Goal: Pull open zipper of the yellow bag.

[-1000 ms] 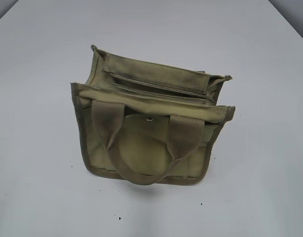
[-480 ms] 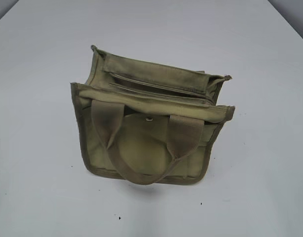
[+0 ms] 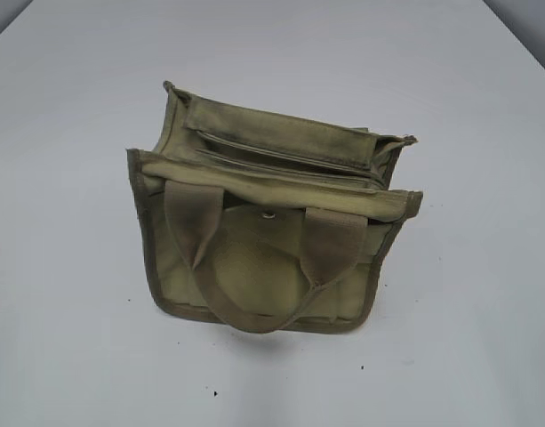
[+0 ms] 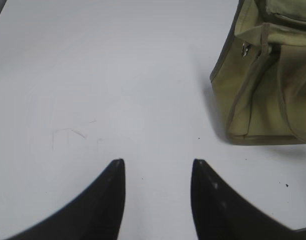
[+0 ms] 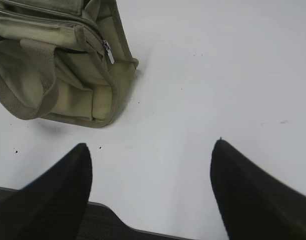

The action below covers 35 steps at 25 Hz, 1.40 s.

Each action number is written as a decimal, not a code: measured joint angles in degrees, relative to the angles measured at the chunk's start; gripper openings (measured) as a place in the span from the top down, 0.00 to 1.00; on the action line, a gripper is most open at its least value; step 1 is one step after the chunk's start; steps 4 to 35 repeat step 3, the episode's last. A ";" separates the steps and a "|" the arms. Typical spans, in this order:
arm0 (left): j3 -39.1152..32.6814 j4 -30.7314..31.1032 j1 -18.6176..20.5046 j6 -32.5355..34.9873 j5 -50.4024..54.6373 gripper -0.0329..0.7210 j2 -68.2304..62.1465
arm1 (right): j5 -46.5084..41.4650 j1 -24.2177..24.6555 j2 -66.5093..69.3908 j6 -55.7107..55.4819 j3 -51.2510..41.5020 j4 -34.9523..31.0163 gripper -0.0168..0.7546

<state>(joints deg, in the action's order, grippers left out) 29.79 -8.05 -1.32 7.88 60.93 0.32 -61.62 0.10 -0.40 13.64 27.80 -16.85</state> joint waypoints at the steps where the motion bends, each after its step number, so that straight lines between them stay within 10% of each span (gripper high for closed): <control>1: 0.00 0.00 0.00 0.00 0.00 0.51 0.00 | 0.00 0.00 0.00 0.00 0.00 0.00 0.24; 35: 0.00 0.00 0.00 0.00 0.00 0.51 0.00 | 0.00 0.00 0.00 0.00 0.00 0.00 0.24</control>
